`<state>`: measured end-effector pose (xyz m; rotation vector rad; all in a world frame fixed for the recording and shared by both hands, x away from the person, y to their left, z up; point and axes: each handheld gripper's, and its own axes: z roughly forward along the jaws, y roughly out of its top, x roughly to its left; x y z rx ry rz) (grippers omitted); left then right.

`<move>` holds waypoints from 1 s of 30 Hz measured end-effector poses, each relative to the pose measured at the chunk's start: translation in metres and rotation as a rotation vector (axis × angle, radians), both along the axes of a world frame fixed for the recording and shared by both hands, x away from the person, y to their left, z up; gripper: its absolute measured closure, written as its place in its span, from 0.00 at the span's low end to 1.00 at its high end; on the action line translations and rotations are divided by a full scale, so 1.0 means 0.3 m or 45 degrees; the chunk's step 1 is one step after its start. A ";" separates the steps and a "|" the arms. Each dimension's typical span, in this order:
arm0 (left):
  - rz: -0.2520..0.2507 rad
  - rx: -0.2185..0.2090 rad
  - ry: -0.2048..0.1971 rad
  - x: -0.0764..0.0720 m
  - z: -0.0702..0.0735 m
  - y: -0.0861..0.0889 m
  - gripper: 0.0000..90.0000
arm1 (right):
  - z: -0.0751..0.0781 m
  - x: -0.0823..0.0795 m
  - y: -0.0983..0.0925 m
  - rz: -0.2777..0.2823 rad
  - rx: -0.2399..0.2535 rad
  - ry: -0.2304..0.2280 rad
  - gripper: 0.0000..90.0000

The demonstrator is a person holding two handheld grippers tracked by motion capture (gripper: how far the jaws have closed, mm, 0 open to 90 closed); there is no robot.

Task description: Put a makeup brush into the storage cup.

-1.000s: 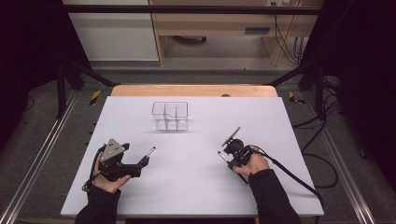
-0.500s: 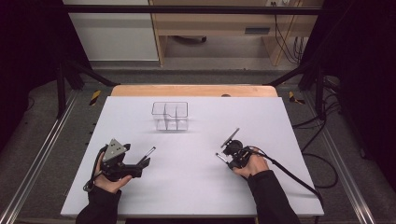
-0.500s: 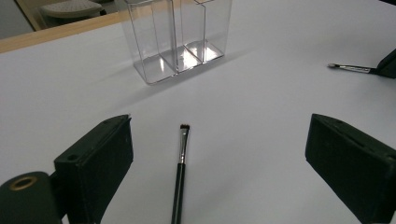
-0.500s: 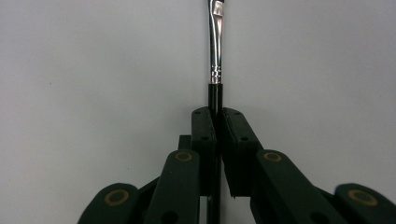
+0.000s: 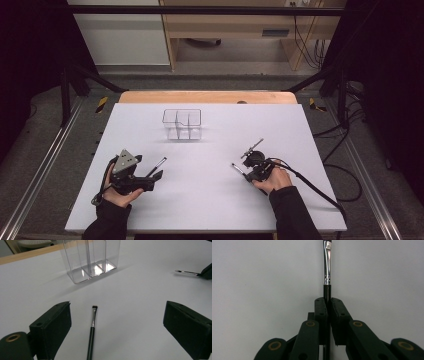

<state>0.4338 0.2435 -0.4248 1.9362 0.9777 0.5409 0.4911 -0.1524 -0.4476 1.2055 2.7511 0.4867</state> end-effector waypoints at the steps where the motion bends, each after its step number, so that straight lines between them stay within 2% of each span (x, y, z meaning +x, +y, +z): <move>1: 0.000 -0.001 0.001 0.000 -0.001 -0.002 0.08 | 0.004 -0.002 -0.002 0.003 0.004 -0.012 0.94; 11: -0.001 -0.034 -0.007 -0.007 0.002 -0.014 0.08 | 0.068 -0.025 -0.029 0.002 0.142 -0.084 0.94; 17: -0.013 -0.040 -0.010 -0.014 0.005 -0.029 0.08 | 0.093 -0.040 -0.041 -0.008 0.191 -0.110 0.94; 19: -0.016 -0.043 -0.011 -0.015 0.006 -0.034 0.08 | 0.102 -0.045 -0.046 -0.007 0.235 -0.128 0.94; 26: -0.012 -0.049 -0.004 -0.016 0.004 -0.047 0.08 | 0.116 -0.053 -0.054 -0.021 0.312 -0.224 0.94; 30: -0.012 -0.059 -0.007 -0.016 0.003 -0.057 0.08 | 0.127 -0.066 -0.057 -0.025 0.383 -0.276 0.94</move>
